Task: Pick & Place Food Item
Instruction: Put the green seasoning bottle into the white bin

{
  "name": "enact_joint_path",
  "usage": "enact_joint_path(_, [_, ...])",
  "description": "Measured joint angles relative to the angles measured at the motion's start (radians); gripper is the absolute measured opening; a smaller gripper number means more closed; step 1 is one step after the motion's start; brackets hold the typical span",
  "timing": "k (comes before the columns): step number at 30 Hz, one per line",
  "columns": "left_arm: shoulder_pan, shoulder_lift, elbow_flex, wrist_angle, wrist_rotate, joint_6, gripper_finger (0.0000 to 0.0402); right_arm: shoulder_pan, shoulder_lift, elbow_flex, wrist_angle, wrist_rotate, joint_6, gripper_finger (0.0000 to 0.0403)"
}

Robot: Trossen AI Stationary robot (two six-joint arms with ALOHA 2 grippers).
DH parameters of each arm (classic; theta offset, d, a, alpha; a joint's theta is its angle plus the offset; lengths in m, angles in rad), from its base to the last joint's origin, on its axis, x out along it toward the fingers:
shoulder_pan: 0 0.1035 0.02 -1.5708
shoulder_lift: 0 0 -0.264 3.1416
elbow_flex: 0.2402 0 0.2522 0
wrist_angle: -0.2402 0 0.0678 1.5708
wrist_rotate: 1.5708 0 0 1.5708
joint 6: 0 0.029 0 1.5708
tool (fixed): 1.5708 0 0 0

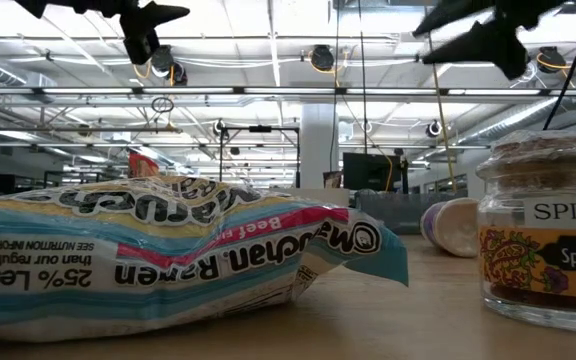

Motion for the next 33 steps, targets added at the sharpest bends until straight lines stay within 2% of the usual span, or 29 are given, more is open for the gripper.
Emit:
enact_joint_path(5, [0.0,0.0,0.0,0.035,-0.009,-0.007,0.0168,0.011,0.0,0.0,-0.128,-0.014,0.072,0.0174])
enact_joint_path(13, [0.0,0.002,0.0,0.119,-0.114,-0.086,0.0168,0.011,-0.004,0.0,-0.12,-0.107,0.0,0.0171])
enact_joint_path(18, [-0.016,0.028,0.0,0.261,-0.196,-0.167,0.0168,0.001,-0.004,0.0,-0.124,-0.11,-0.019,0.0171])
enact_joint_path(22, [-0.069,0.083,0.002,0.428,-0.258,-0.21,0.0168,-0.045,-0.013,0.001,-0.12,-0.206,-0.048,0.0174])
enact_joint_path(29, [-0.186,0.236,0.002,0.718,-0.379,-0.203,0.0168,-0.137,-0.013,0.001,-0.131,-0.31,-0.162,0.022])
enact_joint_path(33, [-0.235,0.342,0.002,0.826,-0.454,-0.201,0.0168,-0.206,-0.041,0.001,-0.162,-0.449,-0.256,0.0258])
